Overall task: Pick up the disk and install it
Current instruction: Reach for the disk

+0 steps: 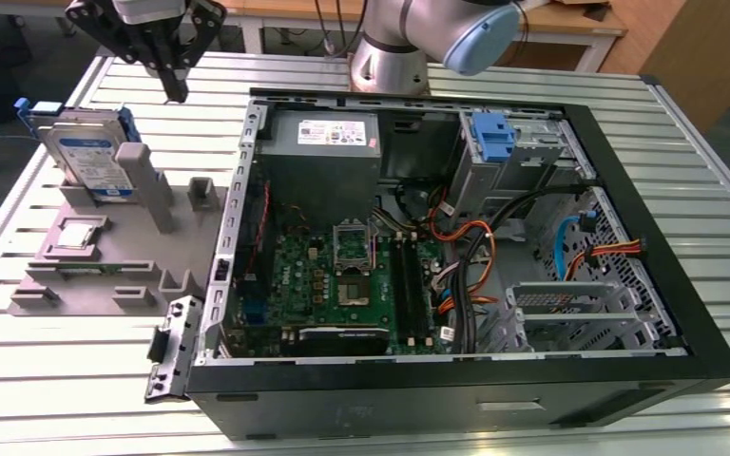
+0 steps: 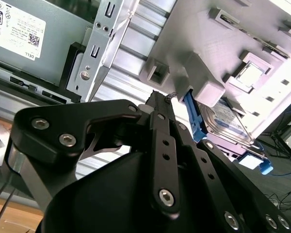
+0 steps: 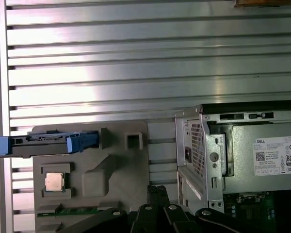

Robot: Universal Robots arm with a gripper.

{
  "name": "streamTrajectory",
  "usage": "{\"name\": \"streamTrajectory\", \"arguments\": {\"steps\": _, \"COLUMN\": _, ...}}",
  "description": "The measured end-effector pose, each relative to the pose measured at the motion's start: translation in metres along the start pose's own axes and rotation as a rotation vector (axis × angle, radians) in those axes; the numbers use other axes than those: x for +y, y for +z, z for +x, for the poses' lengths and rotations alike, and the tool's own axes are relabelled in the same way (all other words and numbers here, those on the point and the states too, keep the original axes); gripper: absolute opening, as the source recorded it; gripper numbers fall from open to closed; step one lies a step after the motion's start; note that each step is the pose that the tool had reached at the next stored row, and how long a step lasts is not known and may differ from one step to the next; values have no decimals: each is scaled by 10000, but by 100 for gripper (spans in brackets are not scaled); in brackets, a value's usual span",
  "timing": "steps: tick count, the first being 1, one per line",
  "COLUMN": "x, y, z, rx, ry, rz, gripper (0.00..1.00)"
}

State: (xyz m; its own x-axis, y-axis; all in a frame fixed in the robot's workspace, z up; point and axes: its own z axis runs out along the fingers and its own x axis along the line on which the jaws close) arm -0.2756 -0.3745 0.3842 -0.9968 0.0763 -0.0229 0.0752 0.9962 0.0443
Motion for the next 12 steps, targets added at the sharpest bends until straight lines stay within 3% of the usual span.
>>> {"name": "streamTrajectory", "arguments": {"steps": 12, "x": -1, "y": -1, "z": 16, "rx": 1, "ry": 0, "rz": 0, "gripper": 10}}
